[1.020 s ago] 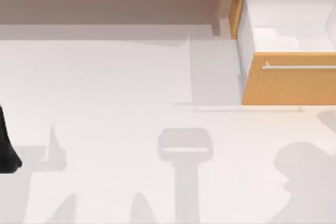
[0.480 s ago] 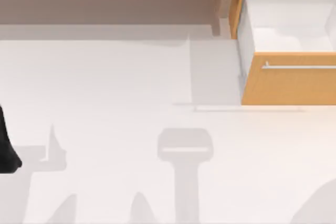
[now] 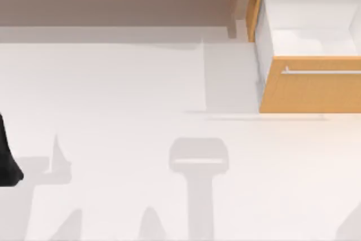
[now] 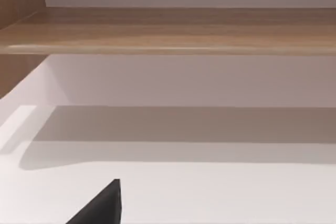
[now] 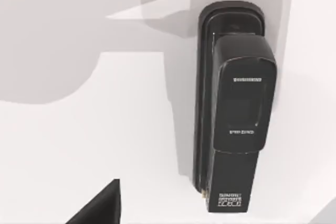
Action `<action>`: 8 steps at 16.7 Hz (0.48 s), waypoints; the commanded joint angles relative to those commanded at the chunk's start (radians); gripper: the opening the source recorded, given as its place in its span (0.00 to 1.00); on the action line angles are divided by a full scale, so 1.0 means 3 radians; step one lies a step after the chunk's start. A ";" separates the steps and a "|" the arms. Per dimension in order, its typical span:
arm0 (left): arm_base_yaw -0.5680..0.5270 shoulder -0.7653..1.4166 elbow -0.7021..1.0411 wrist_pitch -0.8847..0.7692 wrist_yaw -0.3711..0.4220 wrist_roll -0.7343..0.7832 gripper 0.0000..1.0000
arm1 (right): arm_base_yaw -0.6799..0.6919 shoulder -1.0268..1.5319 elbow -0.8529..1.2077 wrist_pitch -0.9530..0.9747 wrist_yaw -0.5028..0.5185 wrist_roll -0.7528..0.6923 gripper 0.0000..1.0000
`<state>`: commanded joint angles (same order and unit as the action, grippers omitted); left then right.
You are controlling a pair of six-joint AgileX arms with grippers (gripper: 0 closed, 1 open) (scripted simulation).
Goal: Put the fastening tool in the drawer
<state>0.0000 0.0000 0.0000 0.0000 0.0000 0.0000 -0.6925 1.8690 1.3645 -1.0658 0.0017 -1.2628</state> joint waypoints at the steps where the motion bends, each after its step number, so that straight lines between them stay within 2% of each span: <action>1: 0.0000 0.0000 0.0000 0.0000 0.0000 0.0000 1.00 | -0.0002 0.0004 0.0007 -0.0012 -0.0005 0.0004 1.00; 8: 0.0000 0.0000 0.0000 0.0000 0.0000 0.0000 1.00 | 0.0005 0.0052 -0.0097 0.0128 -0.0005 0.0012 1.00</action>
<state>0.0000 0.0000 0.0000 0.0000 0.0000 0.0000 -0.6909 1.8847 1.3353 -1.0274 0.0002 -1.2592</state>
